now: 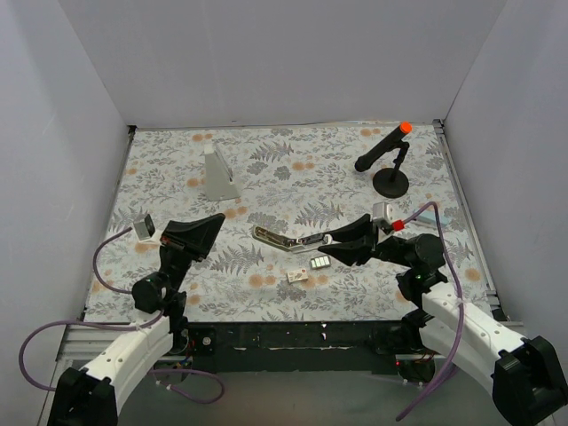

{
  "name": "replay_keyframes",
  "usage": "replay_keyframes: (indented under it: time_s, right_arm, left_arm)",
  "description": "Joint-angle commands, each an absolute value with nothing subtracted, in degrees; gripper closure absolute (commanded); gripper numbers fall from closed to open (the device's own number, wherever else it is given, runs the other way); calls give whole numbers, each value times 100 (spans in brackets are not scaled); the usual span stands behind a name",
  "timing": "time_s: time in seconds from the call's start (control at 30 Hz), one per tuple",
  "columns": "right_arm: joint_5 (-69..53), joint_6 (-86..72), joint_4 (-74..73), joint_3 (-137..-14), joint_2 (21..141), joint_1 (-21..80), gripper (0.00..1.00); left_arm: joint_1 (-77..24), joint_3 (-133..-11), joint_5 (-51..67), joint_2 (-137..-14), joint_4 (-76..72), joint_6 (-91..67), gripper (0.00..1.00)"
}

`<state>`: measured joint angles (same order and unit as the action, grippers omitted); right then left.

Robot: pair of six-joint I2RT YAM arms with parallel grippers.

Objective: Load the staples into the stapler

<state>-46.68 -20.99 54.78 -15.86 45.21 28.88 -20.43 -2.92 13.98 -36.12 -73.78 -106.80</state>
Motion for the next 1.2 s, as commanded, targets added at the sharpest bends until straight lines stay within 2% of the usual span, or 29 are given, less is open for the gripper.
replay_keyframes:
  time_s: [0.0, 0.07, 0.13, 0.17, 0.23, 0.27, 0.4, 0.6, 0.77, 0.97, 1.17]
  right_arm:
    - [-4729, -1857, 5619, -1932, 4579, 2874, 99]
    - [-4711, -1627, 5092, -2065, 4588, 2874, 99]
    - [-4702, -1338, 4792, -2223, 4579, 2874, 99]
    - [-4685, -1232, 4599, -2293, 4579, 2874, 99]
    - [-4728, -1056, 4263, -2408, 4597, 2874, 99]
    - [-4798, -1037, 4237, -2417, 4614, 2874, 99]
    - [-4939, -984, 4254, -2434, 4667, 2874, 99]
    - [-5080, -1046, 4438, -2435, 4755, 2874, 99]
    - [-5194, -1116, 4596, -2426, 4825, 2883, 99]
    - [-5282, -1116, 4623, -2391, 4799, 2874, 99]
    - [-5300, -1099, 4649, -2364, 4834, 2874, 99]
  left_arm:
    - [-2022, -517, 1150, -3314, -6744, -10241, 100]
    - [-2021, -1079, 1571, -3191, -6016, -9671, 83]
    - [-2021, -2006, 2072, -3260, -4663, -8398, 74]
    - [-2021, -2317, 2701, -3478, -3779, -7941, 61]
    - [-2021, -3264, 3389, -3743, -2992, -6543, 49]
    - [-2030, -3626, 4019, -4049, -2127, -6000, 39]
    - [-2048, -4885, 5042, -4831, -232, -4125, 28]
    - [-2511, -5212, 5282, -5133, 588, -2287, 29]
    - [-3654, -5484, 4115, -5641, 1500, -1250, 29]
    - [-4087, -5800, 3894, -6117, 2178, -792, 29]
    - [-4263, -6108, 3762, -6477, 2539, -589, 39]
